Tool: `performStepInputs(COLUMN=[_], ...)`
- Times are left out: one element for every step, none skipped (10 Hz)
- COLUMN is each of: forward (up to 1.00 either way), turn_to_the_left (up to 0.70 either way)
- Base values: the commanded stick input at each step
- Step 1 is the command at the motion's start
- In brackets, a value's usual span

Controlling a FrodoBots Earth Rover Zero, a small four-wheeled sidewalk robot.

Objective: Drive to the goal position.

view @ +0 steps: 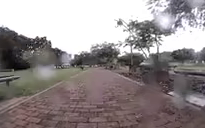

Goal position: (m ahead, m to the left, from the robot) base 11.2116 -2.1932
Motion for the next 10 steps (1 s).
performStepInputs(forward=[0.70,0.70,0.70,0.70,0.70,0.70,0.70,0.70,0.70,0.70], turn_to_the_left=[0.00,0.00,0.00,0.00,0.00,0.00,0.00,0.00,0.00,0.00])
